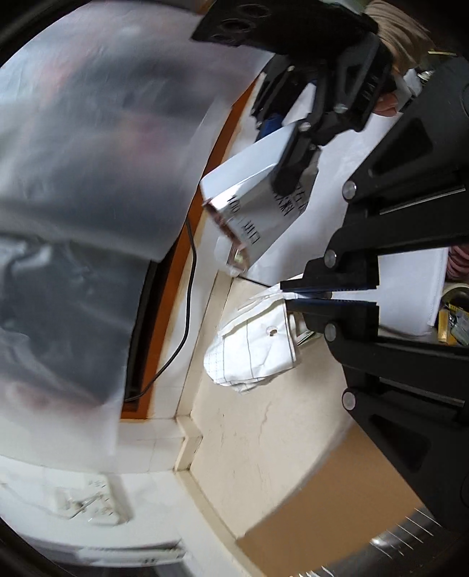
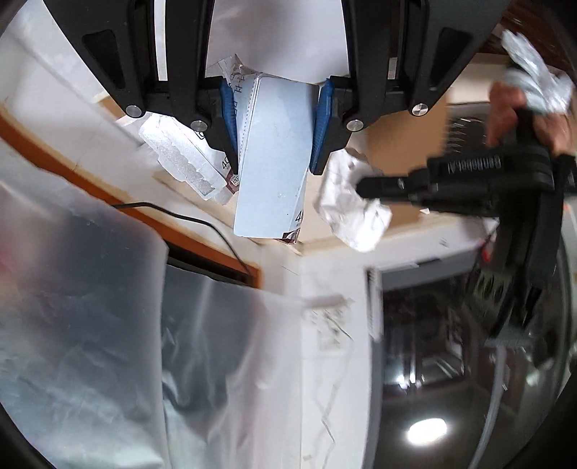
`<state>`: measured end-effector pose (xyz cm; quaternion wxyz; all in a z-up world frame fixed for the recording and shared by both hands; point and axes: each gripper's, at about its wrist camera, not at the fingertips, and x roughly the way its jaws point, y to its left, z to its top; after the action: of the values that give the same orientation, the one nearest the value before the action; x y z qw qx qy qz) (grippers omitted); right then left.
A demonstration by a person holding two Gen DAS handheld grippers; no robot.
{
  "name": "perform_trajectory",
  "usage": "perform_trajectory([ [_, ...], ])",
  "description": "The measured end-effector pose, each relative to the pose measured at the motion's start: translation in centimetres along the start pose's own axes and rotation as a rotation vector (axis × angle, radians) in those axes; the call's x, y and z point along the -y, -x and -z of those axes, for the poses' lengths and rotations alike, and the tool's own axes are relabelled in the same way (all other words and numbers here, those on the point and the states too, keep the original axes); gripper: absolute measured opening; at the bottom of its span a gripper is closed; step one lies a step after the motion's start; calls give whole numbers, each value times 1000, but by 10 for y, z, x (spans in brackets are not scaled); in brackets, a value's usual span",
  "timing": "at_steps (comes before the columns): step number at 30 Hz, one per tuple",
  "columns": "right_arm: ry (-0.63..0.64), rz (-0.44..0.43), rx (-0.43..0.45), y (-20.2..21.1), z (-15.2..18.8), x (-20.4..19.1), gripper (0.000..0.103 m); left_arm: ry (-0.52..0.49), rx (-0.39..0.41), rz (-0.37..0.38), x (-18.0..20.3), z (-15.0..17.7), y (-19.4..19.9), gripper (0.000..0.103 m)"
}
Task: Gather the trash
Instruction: 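Lower the tissue and packet toward the floor bin with both tools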
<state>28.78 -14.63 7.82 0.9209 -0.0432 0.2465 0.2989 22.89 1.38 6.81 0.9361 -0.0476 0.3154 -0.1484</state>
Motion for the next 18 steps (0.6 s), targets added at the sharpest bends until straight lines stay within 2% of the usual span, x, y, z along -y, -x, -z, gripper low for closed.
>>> perform_trajectory([
  [3,-47,-57,24,31,6,-20,36,-18,15,-10,13,25,43,1],
  [8,-122,-138,33,77,35,-60,36,-26,50,-32,24,79,110,1],
  [9,-127,-145,29,97,43,-75,36,-27,54,-40,25,90,119,1],
  [14,-165,-170,-7,149,100,-123,36,-30,56,-96,24,141,145,1],
  [18,-179,-162,-76,154,141,-143,36,-35,25,-120,24,185,148,1],
])
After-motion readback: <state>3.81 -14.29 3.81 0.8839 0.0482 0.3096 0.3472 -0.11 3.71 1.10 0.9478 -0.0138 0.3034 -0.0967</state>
